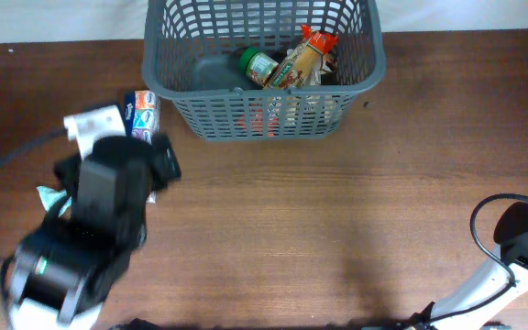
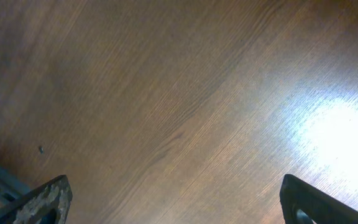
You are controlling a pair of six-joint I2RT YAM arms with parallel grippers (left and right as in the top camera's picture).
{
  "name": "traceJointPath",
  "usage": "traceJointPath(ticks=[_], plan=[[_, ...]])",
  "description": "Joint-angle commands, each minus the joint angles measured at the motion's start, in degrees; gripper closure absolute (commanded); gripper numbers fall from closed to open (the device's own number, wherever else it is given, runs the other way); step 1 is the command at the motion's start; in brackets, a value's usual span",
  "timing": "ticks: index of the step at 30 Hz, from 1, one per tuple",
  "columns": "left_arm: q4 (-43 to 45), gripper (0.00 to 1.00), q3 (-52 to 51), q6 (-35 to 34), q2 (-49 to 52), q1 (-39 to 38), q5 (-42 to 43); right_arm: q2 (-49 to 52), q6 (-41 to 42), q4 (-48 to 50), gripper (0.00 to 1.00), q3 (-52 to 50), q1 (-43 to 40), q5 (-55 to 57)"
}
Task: Pack container
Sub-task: 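Move the left gripper toward the Kleenex tissue pack strip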
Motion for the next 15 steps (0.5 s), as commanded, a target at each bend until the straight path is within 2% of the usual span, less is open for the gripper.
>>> traceJointPath(ticks=[1,8,11,12,15], plan=[[2.3,0.01,0.8,4.7,7.7,8.1,-1.2,-0.5,0.0,-0.3,0.01,0.0,-0.2,0.9],[0.0,0.01,6.3,5.7,19.3,30.1,21.9,-0.5,0.0,-0.3,0.01,0.0,-0.2,0.9],[0.9,0.01,6.3,10.4,21.6,36.2,28.4,-0.5,0.0,-0.3,0.01,0.0,-0.2,0.9],[0.7,0.01,6.3,14.4,22.9,37.9,33.7,-0.5,0.0,-0.3,0.01,0.0,-0.2,0.9],[-0.3,0.01,6.3,21.7,25.9,39.3,43.4,-0.5,0.0,-0.3,0.01,0.0,-0.2,0.9]])
